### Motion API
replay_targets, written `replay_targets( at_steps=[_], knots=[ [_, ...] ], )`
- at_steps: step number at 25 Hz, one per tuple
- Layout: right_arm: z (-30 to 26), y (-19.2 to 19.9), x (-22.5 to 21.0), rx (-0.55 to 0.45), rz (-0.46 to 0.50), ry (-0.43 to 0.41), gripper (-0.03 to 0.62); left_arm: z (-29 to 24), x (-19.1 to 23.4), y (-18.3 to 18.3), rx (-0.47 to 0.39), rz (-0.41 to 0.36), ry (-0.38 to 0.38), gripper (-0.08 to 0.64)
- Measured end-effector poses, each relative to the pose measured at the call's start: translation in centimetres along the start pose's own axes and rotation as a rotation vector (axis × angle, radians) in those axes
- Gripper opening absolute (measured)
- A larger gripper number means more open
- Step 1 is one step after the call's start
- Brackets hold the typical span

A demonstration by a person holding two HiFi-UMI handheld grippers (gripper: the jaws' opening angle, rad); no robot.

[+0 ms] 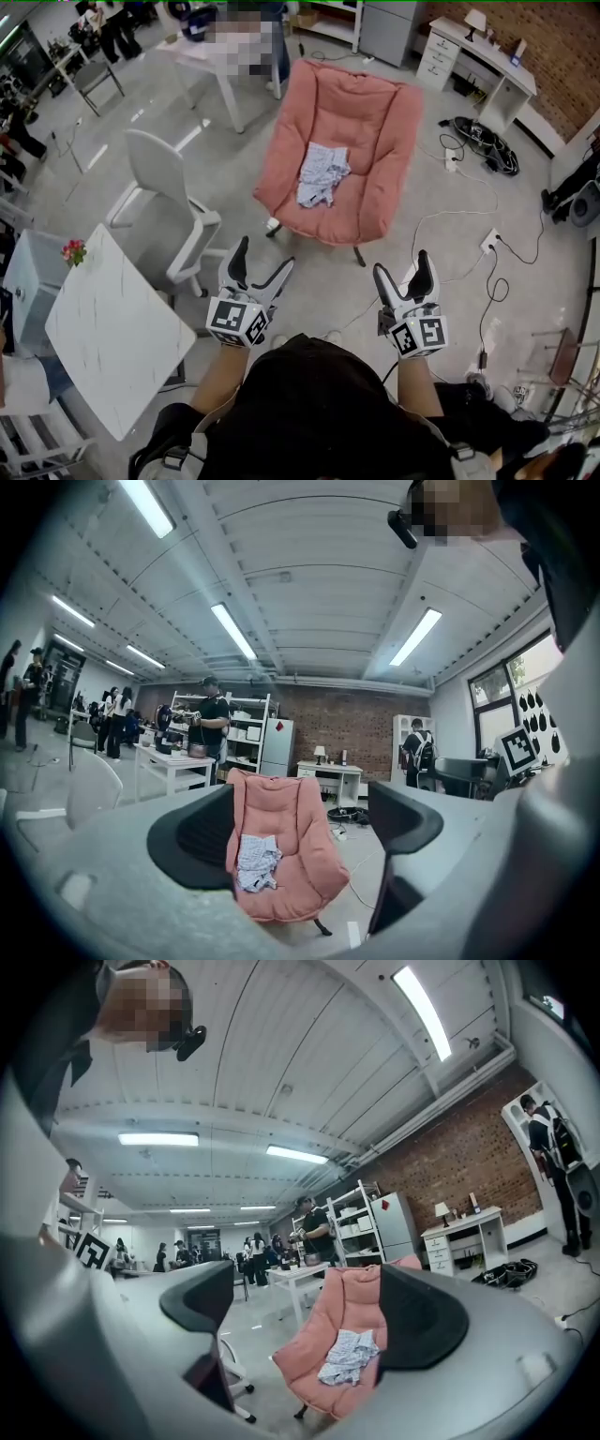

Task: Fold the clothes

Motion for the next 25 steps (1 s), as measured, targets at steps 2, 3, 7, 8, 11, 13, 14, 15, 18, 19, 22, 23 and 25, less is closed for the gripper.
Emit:
replay_targets(
  at_steps=[2,3,7,8,11,13,14,15,18,19,22,23,25],
  knots=[
    [0.6,0.1,-1.3,0.008,-0.012,0.013,0.463,-0.5,-0.7,0.1,0.002,-0.002,-0.003,0.445],
    [0.9,0.1,-1.9,0.014,-0.013,0.016,0.463,-0.8,-1.2,0.2,0.002,0.001,-0.002,0.446],
    [1.5,0.0,-4.1,0.025,-0.025,0.013,0.462,-2.1,-3.1,0.3,0.003,0.002,-0.002,0.454],
    [1.5,-0.1,-4.4,0.023,-0.027,0.007,0.462,-2.4,-3.4,0.3,0.001,0.001,-0.007,0.454],
    [1.4,-0.4,-5.6,0.021,-0.019,-0.024,0.46,-3.1,-4.5,0.1,-0.012,-0.002,-0.028,0.454],
    [1.7,-0.7,-6.8,0.022,-0.011,-0.039,0.46,-3.5,-5.6,0.0,-0.021,-0.009,-0.039,0.454],
    [1.7,-0.8,-7.4,0.023,-0.009,-0.043,0.46,-3.7,-6.1,0.1,-0.022,-0.015,-0.042,0.454],
    [1.7,-0.9,-8.1,0.024,-0.009,-0.045,0.459,-3.9,-6.6,0.1,-0.02,-0.021,-0.044,0.454],
    [1.1,-0.6,-9.5,0.039,-0.018,-0.052,0.459,-4.6,-7.4,0.3,-0.008,-0.03,-0.046,0.454],
    [0.9,-0.4,-9.7,0.044,-0.022,-0.054,0.459,-4.8,-7.4,0.4,-0.002,-0.031,-0.048,0.454],
    [0.4,0.1,-9.9,0.059,-0.022,-0.059,0.459,-5.1,-7.1,0.8,0.015,-0.032,-0.059,0.453],
    [0.1,0.2,-10.0,0.063,-0.023,-0.059,0.459,-5.3,-7.0,0.9,0.019,-0.033,-0.062,0.453],
    [-0.5,0.4,-10.2,0.068,-0.03,-0.056,0.457,-6.1,-6.4,1.1,0.029,-0.04,-0.064,0.454]
  ],
)
Point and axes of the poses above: the fingertips, and each gripper's own axes: z backward along the fingers, x to its left, y out of its underside, the point moved 8 cm from there along z, backward along the fingers
